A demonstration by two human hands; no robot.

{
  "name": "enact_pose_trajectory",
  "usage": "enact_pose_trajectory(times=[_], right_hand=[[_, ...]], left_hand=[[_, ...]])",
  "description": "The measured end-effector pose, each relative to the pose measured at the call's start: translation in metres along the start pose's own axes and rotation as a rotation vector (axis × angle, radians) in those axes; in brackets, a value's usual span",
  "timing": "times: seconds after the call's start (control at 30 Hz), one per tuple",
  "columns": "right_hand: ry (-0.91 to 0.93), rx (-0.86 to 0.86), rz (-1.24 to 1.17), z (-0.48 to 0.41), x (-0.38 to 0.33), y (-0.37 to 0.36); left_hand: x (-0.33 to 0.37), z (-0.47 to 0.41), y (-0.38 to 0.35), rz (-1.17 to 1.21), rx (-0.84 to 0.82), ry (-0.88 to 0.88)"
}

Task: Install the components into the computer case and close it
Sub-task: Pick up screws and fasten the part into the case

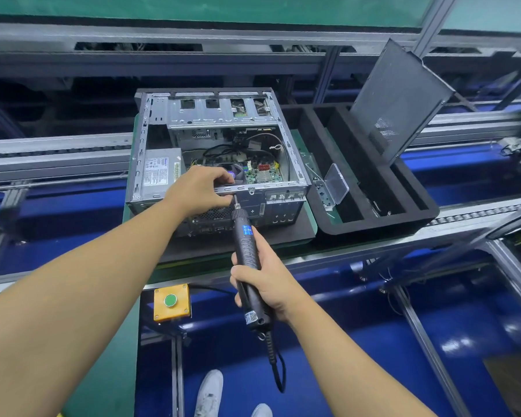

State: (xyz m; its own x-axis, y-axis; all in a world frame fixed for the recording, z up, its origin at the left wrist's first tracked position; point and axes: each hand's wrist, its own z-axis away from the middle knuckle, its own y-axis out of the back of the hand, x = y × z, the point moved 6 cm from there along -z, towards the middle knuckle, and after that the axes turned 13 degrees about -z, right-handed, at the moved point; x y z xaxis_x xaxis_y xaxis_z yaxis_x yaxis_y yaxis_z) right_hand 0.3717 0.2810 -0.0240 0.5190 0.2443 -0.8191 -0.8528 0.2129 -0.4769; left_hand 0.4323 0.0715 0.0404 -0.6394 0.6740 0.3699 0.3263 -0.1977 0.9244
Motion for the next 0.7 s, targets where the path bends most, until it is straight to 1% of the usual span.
enact_pose_trajectory(times=[0.2, 0.4, 0.63, 0.7], right_hand=[[-0.013, -0.008, 0.009, 0.014, 0.007, 0.005], [0.046, 0.000, -0.027, 0.021, -0.009, 0.015], [0.093, -0.022, -0.076, 0.033, -0.036, 0.031], [0.098, -0.025, -0.077, 0.035, -0.044, 0.037]], left_hand=[[0.001, 0.000, -0.001, -0.023, 0.003, -0.014], [0.000, 0.001, 0.000, -0.042, 0.017, 0.018], [0.003, 0.003, -0.003, -0.083, -0.045, 0.051], [0.011, 0.004, -0.002, -0.163, -0.018, 0.020]])
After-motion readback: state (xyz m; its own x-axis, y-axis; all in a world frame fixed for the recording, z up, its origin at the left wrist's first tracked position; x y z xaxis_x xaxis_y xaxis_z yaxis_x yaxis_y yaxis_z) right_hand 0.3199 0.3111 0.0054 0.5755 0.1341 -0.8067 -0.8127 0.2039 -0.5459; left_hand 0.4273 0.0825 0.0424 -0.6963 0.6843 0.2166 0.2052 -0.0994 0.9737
